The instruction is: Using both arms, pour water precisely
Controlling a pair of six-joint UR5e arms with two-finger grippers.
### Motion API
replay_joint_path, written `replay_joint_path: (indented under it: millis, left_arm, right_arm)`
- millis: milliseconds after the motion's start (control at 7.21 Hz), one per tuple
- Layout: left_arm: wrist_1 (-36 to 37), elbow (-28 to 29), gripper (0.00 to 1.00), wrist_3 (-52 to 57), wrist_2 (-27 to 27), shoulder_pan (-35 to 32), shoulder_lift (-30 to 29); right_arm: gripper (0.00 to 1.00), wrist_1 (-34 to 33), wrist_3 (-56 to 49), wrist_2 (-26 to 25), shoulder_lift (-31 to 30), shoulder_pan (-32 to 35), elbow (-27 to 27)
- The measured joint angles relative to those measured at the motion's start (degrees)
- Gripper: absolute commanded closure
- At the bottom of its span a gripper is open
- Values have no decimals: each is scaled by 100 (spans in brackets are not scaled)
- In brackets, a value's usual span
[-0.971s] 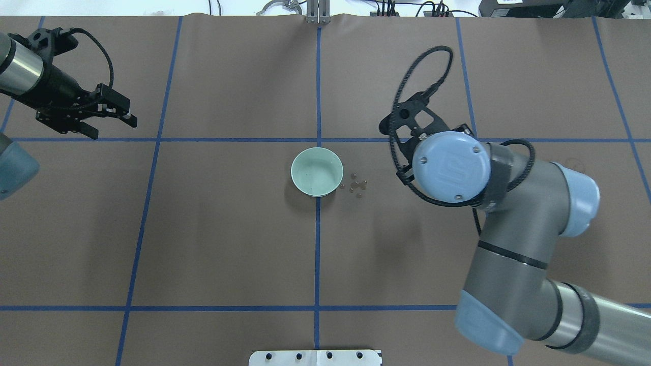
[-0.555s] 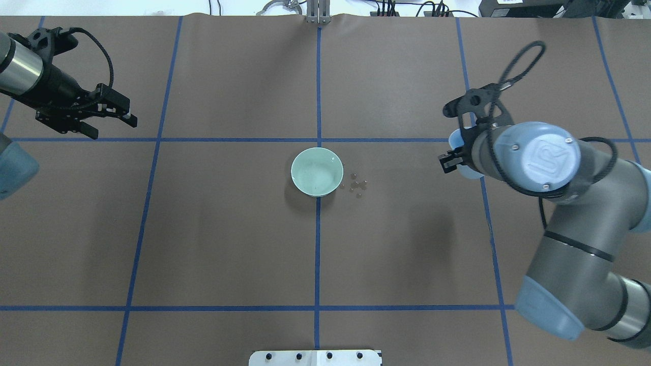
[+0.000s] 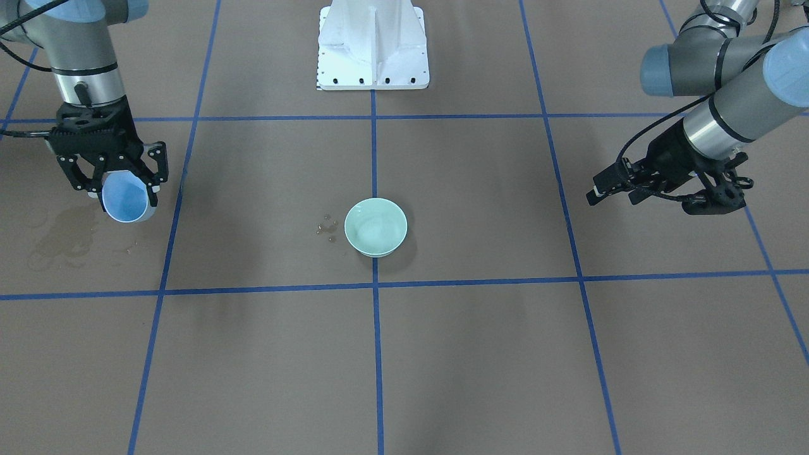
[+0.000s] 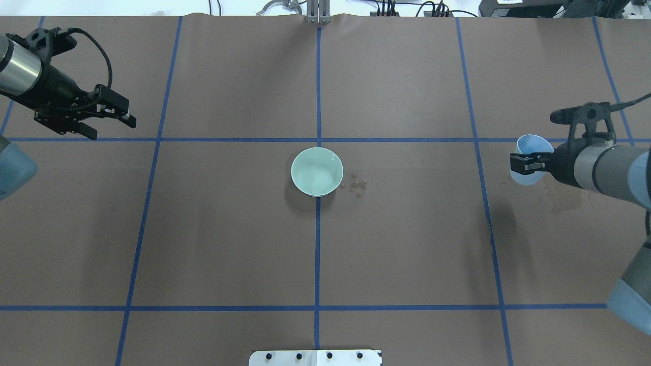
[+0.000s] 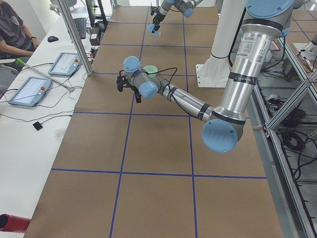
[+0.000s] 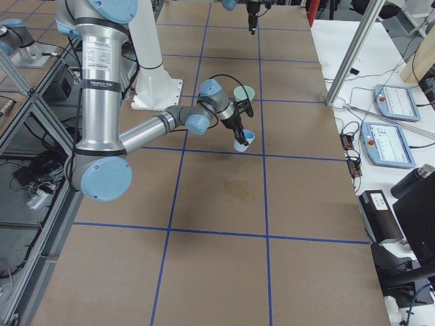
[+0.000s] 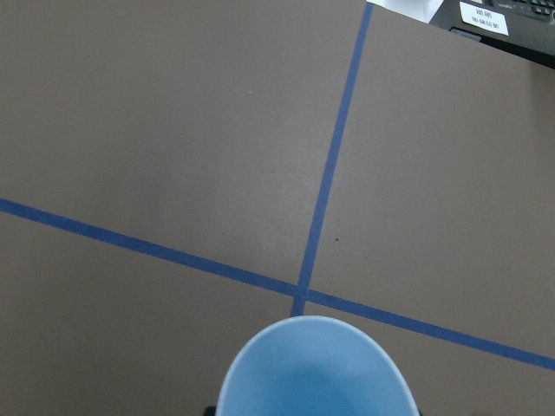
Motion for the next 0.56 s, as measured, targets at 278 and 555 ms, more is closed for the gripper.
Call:
replay_joint_path:
  millis: [278, 555]
  left_arm:
    - [0, -47, 0, 0, 6, 0, 59]
    - [0, -59, 0, -2, 8, 0, 81]
  right_arm:
    - [100, 1802, 179, -103, -543, 3, -724]
    - [100, 2631, 417, -398, -686, -15, -1173]
